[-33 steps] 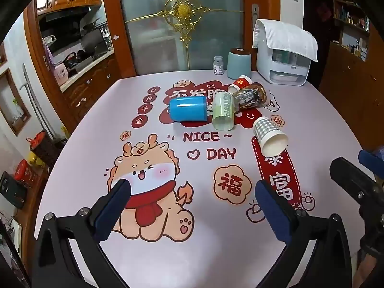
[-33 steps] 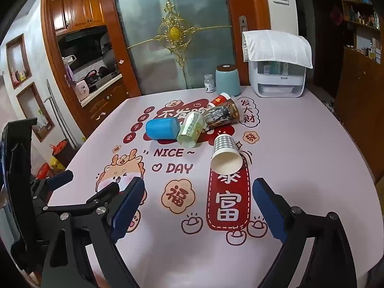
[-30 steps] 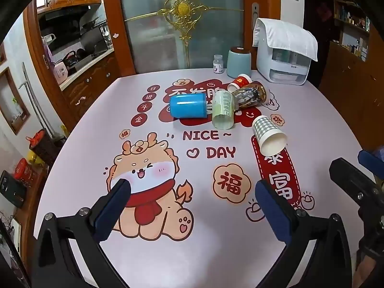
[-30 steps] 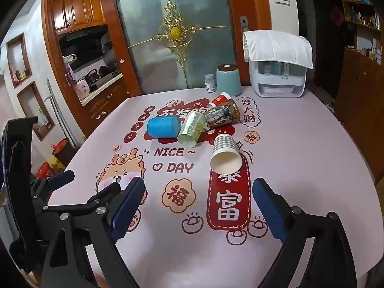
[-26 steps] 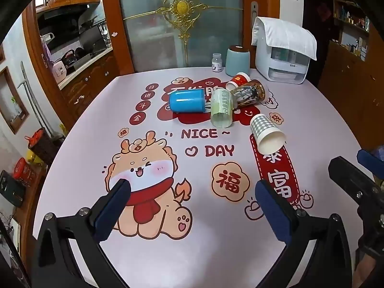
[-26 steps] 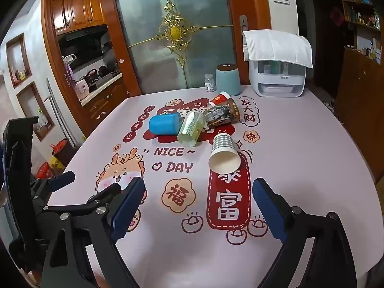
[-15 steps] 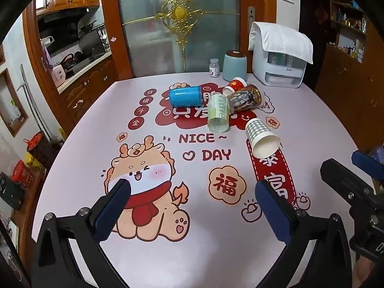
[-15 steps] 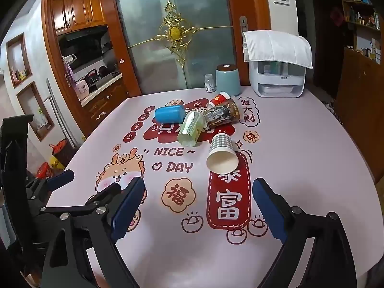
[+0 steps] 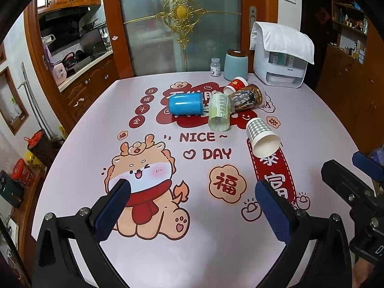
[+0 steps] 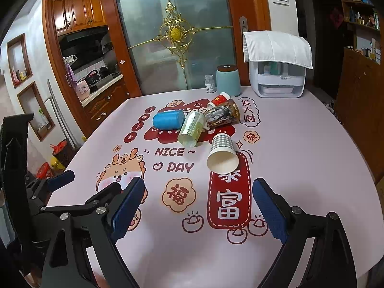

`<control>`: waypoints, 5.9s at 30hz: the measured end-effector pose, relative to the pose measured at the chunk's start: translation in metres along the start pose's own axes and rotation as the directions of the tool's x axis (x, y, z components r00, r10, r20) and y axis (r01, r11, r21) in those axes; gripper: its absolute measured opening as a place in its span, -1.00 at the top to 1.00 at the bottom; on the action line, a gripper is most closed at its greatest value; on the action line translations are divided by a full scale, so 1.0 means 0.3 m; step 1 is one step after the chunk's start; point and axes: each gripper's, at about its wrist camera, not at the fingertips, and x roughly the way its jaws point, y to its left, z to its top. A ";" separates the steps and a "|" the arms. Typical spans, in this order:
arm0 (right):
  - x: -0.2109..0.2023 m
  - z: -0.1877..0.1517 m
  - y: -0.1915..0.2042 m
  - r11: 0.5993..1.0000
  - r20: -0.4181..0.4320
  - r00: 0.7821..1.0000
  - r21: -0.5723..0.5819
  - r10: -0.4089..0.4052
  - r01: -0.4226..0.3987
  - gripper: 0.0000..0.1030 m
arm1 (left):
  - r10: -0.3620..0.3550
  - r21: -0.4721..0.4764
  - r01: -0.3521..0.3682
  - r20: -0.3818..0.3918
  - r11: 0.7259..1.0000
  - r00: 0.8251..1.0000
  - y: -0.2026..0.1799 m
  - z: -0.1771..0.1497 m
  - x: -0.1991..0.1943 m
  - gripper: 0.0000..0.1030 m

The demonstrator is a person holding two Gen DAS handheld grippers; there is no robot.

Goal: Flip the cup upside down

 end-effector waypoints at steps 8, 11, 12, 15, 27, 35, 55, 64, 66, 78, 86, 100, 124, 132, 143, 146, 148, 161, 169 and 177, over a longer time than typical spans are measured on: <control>0.000 0.000 0.004 1.000 0.001 1.000 0.000 0.001 -0.001 -0.80 | 0.000 0.001 0.000 0.000 1.000 1.000 0.001 -0.001 -0.002 -0.99; -0.001 -0.003 0.006 1.000 0.003 1.000 -0.001 0.000 0.000 -0.80 | 0.001 0.001 -0.001 0.000 1.000 1.000 0.001 -0.001 -0.001 -0.99; -0.001 -0.002 0.006 1.000 0.003 1.000 -0.001 0.000 0.000 -0.80 | 0.001 0.002 -0.001 0.000 1.000 1.000 0.001 -0.002 -0.001 -0.99; -0.002 -0.002 0.009 1.000 0.003 1.000 -0.002 0.002 -0.002 -0.80 | 0.000 0.002 0.000 0.000 1.000 1.000 0.001 -0.002 -0.002 -0.99; -0.008 0.004 0.017 1.000 0.008 1.000 -0.007 0.001 -0.001 -0.80 | -0.001 0.003 0.001 0.001 1.000 1.000 -0.002 -0.002 -0.009 -0.99; -0.008 0.003 0.015 1.000 0.009 1.000 -0.007 0.001 -0.001 -0.80 | -0.001 0.003 0.001 0.002 1.000 1.000 -0.001 -0.003 -0.009 -0.99; -0.011 0.017 0.027 1.000 0.013 1.000 -0.012 0.000 0.000 -0.80 | 0.009 0.013 -0.009 0.009 1.000 1.000 -0.004 0.002 -0.012 -0.99; 0.011 0.057 0.041 0.999 0.012 1.000 -0.038 0.015 -0.014 -0.80 | 0.005 0.017 -0.006 0.033 1.000 0.999 0.048 0.067 0.008 -0.99; 0.032 0.106 0.058 0.997 0.021 1.000 -0.077 0.012 -0.010 -0.80 | 0.019 -0.006 -0.019 0.045 1.000 0.999 0.088 0.106 0.019 -0.99; 0.371 0.511 0.229 0.936 0.006 1.000 -0.350 -0.022 0.023 -0.80 | 0.139 -0.191 -0.140 -0.018 0.972 0.990 0.386 0.330 0.292 -0.99; 0.746 0.714 0.393 0.877 -0.098 0.995 -0.480 -0.033 -0.018 -0.80 | 0.215 -0.229 -0.234 -0.104 0.945 0.971 0.528 0.445 0.520 -0.99; 1.347 0.580 0.645 0.594 -0.252 0.960 -0.793 -0.120 -0.134 -0.80 | 0.250 -0.243 -0.317 -0.271 0.917 0.930 0.632 0.326 0.762 -0.99; 1.651 0.496 0.607 0.711 -0.436 0.867 -0.688 -0.240 -0.149 -0.12 | 0.207 -0.264 -0.308 -0.349 0.914 0.914 0.622 0.214 0.781 -0.99; 1.514 0.458 0.619 0.796 -0.549 0.806 -0.580 -0.224 -0.174 -0.09 | 0.184 -0.273 -0.279 -0.326 0.921 0.927 0.621 0.180 0.685 -0.99; 1.389 0.335 0.641 0.774 -0.506 0.807 -0.625 -0.305 -0.099 -0.18 | 0.143 -0.257 -0.239 -0.340 0.937 0.929 0.592 0.080 0.592 -0.99; 1.418 0.316 0.658 0.745 -0.474 0.804 -0.665 -0.360 -0.058 -0.27 | 0.140 -0.264 -0.237 -0.340 0.935 0.930 0.596 0.065 0.571 -0.99; 1.450 0.298 0.657 0.719 -0.442 0.800 -0.695 -0.406 -0.018 -0.29 | 0.146 -0.264 -0.242 -0.335 0.934 0.931 0.601 0.059 0.556 -0.99; 1.296 0.445 0.511 0.926 -0.526 0.834 -0.375 -0.169 -0.049 -0.23 | 0.138 -0.254 -0.223 -0.312 0.941 0.940 0.605 0.053 0.495 -0.99; 0.944 0.390 0.265 0.996 -0.584 0.811 -0.047 0.037 -0.078 -0.24 | 0.043 -0.207 -0.105 -0.286 0.973 0.957 0.476 0.050 0.433 -0.99; 0.707 0.060 0.032 0.976 -0.611 0.775 0.214 0.160 -0.033 -0.24 | -0.052 -0.138 0.010 -0.301 0.990 0.952 0.313 -0.005 0.380 -0.99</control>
